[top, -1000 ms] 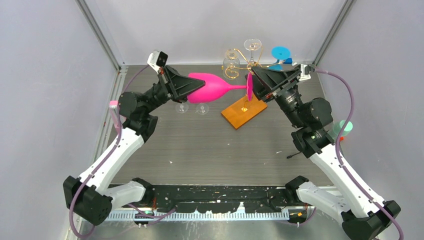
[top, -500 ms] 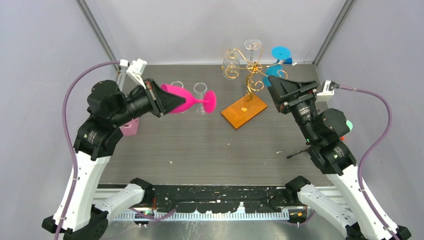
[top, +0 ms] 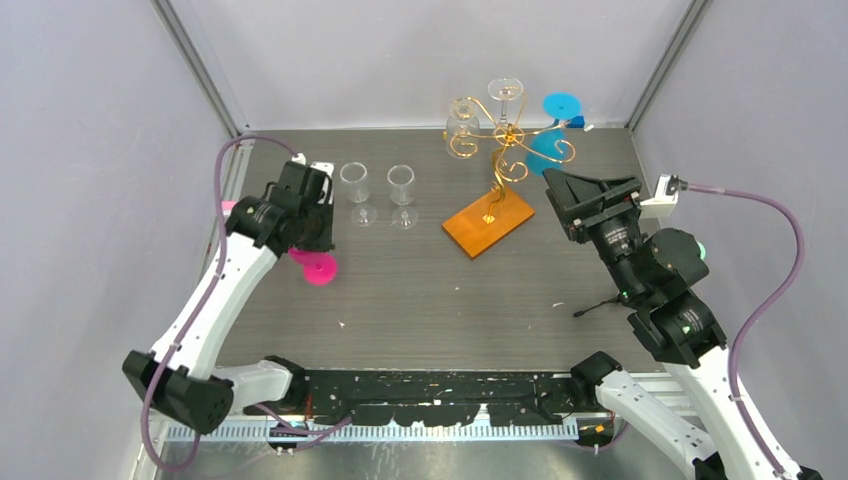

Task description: Take the wine glass off the wine glass rack

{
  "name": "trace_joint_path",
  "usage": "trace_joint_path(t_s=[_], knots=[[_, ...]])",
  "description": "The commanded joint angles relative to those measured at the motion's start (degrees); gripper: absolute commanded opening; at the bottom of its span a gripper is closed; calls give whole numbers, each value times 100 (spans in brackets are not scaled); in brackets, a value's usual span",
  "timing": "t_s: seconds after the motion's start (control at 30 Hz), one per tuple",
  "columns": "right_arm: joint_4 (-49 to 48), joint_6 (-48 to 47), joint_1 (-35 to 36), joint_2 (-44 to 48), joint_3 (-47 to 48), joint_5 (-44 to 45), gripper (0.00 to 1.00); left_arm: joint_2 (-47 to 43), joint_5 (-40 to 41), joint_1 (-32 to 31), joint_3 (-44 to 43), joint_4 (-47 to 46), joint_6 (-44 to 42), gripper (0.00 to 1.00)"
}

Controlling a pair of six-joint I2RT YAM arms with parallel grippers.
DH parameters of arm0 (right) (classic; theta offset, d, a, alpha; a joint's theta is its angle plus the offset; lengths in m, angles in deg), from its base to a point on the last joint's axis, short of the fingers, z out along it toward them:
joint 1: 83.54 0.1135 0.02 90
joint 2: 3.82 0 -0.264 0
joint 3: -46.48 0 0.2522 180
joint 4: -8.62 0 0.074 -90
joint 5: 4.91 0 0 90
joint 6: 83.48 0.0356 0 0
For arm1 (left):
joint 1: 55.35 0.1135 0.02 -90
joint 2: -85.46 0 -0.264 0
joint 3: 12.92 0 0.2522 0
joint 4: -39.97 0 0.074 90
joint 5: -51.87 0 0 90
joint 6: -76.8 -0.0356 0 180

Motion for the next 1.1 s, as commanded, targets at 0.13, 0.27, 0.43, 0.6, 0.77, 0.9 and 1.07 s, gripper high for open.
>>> trace_joint_path(t_s=[0.13, 0.27, 0.43, 0.6, 0.77, 0.9, 1.07], knots=[[410, -505, -14, 437, 293, 308, 70, 1518, 513, 558, -927, -557, -203, 0], [745, -830, -14, 638, 488, 577, 71, 2256, 531, 762, -1345, -946, -140, 0], [1034, -1144, -14, 800, 693, 802, 71, 2875, 396, 1027, -1706, -1380, -98, 0], [1062, -1203, -14, 826, 678, 891, 71, 3353, 46, 1237, -1855, -1766, -84, 0], [1063, -1250, -16, 701, 693, 943, 71, 3720, 8, 1265, -1974, -1874, -181, 0], [1069, -1269, -14, 568, 745, 957, 71, 3886, 67, 1307, -1996, -1861, -181, 0], [1070, -1297, -14, 420, 790, 962, 71, 3935, 64, 1348, -2154, -1813, -203, 23]])
